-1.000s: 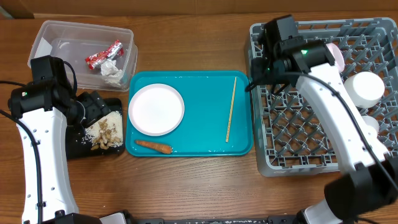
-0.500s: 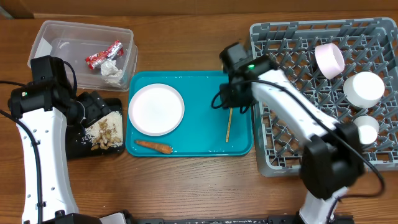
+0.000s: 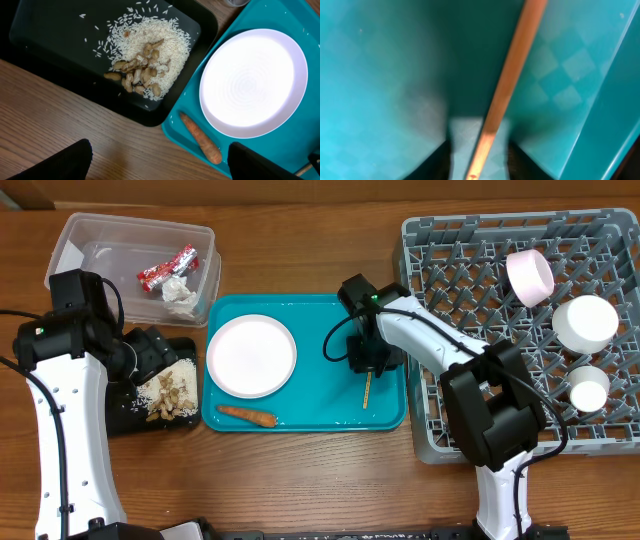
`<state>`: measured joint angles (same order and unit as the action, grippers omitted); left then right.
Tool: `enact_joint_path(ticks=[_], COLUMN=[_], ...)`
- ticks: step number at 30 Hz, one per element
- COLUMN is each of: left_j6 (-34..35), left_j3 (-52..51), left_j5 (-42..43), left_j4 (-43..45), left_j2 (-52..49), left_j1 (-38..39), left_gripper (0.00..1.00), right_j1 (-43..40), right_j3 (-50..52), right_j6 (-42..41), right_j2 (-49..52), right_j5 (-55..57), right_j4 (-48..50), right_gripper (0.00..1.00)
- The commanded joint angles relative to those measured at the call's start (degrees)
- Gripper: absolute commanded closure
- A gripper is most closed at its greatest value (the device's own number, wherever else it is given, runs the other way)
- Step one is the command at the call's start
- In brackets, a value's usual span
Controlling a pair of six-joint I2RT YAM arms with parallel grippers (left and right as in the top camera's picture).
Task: Sort waste into correct bins and load items into the dishwasher
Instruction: 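Grasp the second chopstick on the teal tray with the right gripper, then place the second chopstick into the dish rack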
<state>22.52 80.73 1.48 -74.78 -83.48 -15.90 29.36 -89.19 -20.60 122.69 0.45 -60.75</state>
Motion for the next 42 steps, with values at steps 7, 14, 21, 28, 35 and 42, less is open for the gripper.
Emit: enact_joint_path(ticks=[7, 14, 21, 28, 35, 42], left_j6=[0.8, 0.8, 0.8, 0.9, 0.8, 0.8], left_j3=[0.7, 0.7, 0.7, 0.7, 0.7, 0.7], left_j5=[0.1, 0.1, 0.1, 0.2, 1.4, 1.4], left_j4=[0.0, 0.0, 0.1, 0.0, 0.1, 0.1], left_j2=[0.7, 0.7, 0.7, 0.7, 0.7, 0.7], left_j1=[-0.2, -0.2, -0.2, -0.2, -0.2, -0.2], left_gripper=[0.11, 0.11, 0.11, 0.11, 0.11, 0.11], right_j1=[0.5, -1.7, -7.5, -15.5, -16.6, -16.5], right_j3=[-0.8, -8.2, -9.9, -6.0, 4.2, 7.4], right_j6=[-0.9, 1.6, 6.0, 10.7, 14.5, 14.5], right_j2=[0.9, -9.2, -22.1, -21.3, -20.0, -20.1], right_j5=[-0.5, 1.0, 7.9, 8.2, 2.3, 1.1], right_j4=[-2.1, -6.6, -8.0, -13.0, -7.8, -6.4], right_gripper=[0.96, 0.96, 0.96, 0.96, 0.96, 0.81])
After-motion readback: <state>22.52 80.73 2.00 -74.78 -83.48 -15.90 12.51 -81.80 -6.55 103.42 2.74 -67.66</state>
